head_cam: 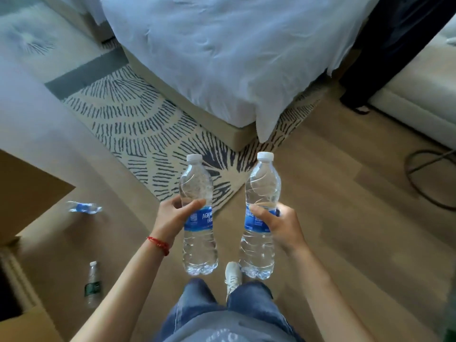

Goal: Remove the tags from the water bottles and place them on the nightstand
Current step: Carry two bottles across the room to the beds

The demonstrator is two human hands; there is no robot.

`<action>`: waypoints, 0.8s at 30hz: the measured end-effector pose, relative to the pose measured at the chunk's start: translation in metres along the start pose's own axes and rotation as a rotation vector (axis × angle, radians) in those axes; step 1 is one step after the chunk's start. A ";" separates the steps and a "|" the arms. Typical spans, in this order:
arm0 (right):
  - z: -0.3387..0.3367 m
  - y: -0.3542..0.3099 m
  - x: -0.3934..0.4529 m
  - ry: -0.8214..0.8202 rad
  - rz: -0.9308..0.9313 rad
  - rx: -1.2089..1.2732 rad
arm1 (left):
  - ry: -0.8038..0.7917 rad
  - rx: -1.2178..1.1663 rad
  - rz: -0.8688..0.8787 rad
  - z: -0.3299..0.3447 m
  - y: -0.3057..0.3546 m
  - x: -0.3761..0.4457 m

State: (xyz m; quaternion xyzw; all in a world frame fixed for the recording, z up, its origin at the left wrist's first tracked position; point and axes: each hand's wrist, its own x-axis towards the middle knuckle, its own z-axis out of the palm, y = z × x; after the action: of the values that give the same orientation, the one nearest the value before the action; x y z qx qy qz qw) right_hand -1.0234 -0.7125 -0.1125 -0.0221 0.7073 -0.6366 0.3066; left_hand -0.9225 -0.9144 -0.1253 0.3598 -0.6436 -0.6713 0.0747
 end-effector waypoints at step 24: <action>0.272 -0.141 0.326 -0.058 -0.005 -0.110 | 0.132 -0.045 -0.006 -0.221 0.126 0.337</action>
State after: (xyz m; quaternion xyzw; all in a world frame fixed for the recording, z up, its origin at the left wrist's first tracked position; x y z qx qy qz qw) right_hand -1.2125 -1.1181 -0.1162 -0.0590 0.7320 -0.5966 0.3236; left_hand -1.0862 -1.3040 -0.1205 0.4037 -0.6209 -0.6606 0.1231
